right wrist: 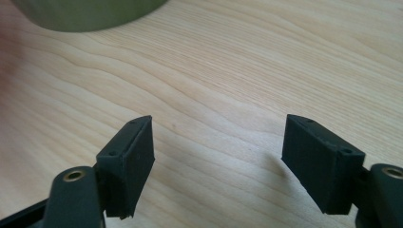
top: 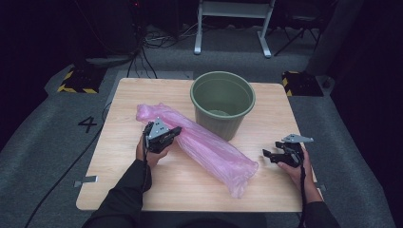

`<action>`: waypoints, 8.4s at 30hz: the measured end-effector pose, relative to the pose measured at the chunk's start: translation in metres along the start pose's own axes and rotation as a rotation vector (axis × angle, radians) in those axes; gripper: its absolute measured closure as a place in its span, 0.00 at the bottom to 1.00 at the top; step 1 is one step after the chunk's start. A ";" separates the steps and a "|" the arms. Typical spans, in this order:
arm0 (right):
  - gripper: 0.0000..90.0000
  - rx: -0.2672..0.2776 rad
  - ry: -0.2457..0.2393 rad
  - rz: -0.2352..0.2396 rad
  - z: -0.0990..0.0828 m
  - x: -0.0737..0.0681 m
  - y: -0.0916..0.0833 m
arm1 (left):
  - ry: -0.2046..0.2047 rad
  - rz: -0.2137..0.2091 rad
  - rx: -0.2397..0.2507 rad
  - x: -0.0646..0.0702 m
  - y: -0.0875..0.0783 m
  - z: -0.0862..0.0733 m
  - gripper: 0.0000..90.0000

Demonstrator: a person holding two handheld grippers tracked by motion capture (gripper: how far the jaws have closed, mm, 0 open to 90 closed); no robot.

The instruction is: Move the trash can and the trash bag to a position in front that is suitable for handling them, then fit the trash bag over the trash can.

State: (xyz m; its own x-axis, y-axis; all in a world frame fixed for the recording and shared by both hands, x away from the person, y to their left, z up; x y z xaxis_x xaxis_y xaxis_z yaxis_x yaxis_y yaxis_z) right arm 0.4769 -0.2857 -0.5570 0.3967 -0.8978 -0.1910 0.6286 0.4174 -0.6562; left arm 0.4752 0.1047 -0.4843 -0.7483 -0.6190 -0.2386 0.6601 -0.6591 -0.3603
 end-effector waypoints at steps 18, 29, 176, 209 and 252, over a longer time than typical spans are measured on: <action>0.23 -0.008 -0.014 -0.053 0.000 0.000 0.010 | -0.007 0.007 0.065 -0.007 -0.021 0.011 1.00; 0.23 -0.008 -0.015 -0.053 0.000 -0.001 0.010 | 0.019 0.015 0.085 -0.007 -0.025 0.020 1.00; 0.94 -0.006 -0.460 0.375 0.035 -0.156 -0.076 | 0.178 0.080 0.177 0.003 0.016 0.187 0.40; 0.92 0.172 -0.406 0.425 0.100 -0.168 -0.100 | 0.309 -0.115 0.018 0.022 0.035 0.178 0.43; 0.91 0.084 -0.330 0.456 0.113 -0.172 -0.089 | 0.353 -0.127 -0.004 0.061 0.047 0.171 0.86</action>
State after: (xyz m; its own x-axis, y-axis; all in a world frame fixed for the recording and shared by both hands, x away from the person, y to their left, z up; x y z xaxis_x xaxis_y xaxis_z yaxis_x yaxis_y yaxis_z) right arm 0.4284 -0.1522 -0.3835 0.8200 -0.5382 -0.1945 0.3904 0.7746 -0.4976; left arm 0.4720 -0.0371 -0.3618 -0.8014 -0.3461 -0.4879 0.5606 -0.7191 -0.4107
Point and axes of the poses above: each handheld gripper's, and its own axes: y roughly forward along the jaws, z roughly out of its top, x roughly to its right, the point moved 9 cm from there along y, roughly forward along the jaws, and after that the axes turned 12 degrees about y, right-handed, at the moved point
